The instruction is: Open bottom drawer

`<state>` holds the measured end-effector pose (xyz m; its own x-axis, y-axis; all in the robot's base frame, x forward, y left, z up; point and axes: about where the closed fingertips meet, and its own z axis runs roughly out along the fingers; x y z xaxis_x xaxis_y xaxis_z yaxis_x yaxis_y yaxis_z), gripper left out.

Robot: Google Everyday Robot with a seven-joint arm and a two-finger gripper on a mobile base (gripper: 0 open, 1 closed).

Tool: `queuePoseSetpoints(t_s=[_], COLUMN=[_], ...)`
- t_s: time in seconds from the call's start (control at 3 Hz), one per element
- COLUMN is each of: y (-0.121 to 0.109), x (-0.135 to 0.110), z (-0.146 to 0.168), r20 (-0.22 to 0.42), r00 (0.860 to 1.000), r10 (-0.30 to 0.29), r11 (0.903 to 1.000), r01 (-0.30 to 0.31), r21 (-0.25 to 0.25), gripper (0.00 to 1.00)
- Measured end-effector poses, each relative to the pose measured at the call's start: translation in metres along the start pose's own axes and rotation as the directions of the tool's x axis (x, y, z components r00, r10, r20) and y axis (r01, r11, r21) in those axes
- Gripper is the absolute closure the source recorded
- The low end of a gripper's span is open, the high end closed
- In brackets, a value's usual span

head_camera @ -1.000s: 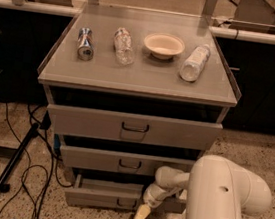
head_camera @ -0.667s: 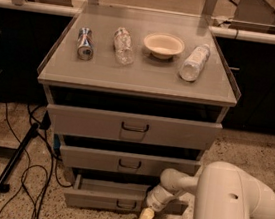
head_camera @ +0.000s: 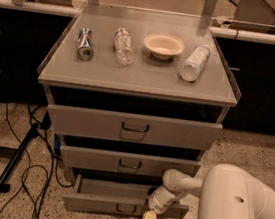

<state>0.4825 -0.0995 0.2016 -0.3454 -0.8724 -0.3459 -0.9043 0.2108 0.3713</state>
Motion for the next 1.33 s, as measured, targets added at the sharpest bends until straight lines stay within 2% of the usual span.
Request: queuePoseSetpoints(t_s=[0.33,0.67,1.33], y=[0.034,0.015,0.014], x=[0.017,-0.004,0.004], z=[-0.02,-0.017,0.002], r20=[0.015,0.013,-0.031], r00=[0.999,0.999,0.999], r10=[-0.034,-0.035,-0.03], r11=[0.9989,0.9994,0.9995], r01=[0.034,0.035,0.03], r21=[-0.033,0.005,-0.001], gripper=[0.0,0.0,0.0])
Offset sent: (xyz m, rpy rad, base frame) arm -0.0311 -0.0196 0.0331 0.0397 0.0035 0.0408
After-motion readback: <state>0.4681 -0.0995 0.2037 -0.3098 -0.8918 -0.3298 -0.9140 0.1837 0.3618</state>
